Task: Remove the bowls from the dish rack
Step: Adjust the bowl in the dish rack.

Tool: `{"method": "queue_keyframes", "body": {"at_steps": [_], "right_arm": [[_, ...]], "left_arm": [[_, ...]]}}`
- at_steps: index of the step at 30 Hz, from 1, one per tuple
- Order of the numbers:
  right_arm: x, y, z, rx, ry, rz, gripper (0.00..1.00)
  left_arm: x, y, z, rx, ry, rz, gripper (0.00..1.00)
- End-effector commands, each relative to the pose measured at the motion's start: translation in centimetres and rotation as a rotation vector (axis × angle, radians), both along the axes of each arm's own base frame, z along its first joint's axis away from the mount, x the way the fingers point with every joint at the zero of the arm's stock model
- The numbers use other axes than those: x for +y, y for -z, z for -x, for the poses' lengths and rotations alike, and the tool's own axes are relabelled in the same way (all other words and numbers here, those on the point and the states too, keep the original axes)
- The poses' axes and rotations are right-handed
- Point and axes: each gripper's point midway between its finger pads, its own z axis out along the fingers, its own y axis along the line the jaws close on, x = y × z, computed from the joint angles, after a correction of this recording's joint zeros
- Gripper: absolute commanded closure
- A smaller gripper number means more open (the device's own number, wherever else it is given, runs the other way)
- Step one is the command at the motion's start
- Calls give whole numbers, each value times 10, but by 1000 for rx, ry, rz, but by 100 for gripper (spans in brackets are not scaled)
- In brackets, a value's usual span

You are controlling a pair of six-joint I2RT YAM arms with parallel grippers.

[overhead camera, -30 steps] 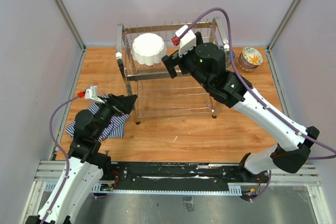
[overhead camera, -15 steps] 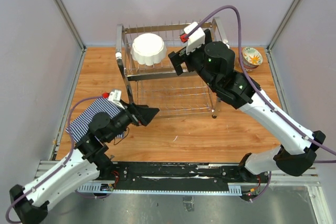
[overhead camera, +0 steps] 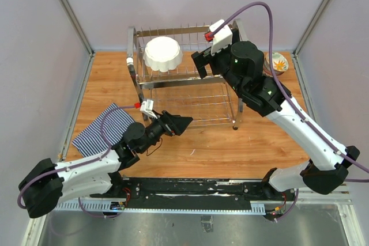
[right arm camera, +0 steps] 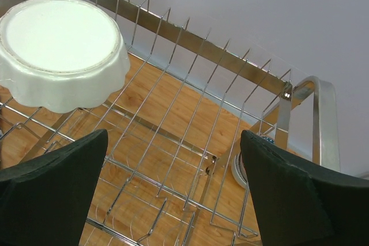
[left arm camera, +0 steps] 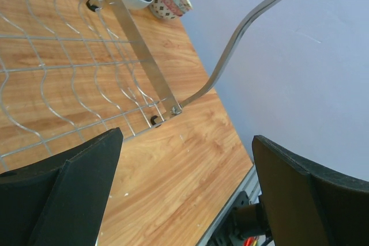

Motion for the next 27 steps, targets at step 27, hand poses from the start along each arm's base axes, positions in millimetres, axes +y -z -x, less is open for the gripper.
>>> {"method": "queue_keyframes", "body": {"at_steps": [27], "right_arm": [[-14, -4, 4, -6, -9, -49, 2]], "left_arm": [[22, 22, -35, -61, -355, -193, 0]]}}
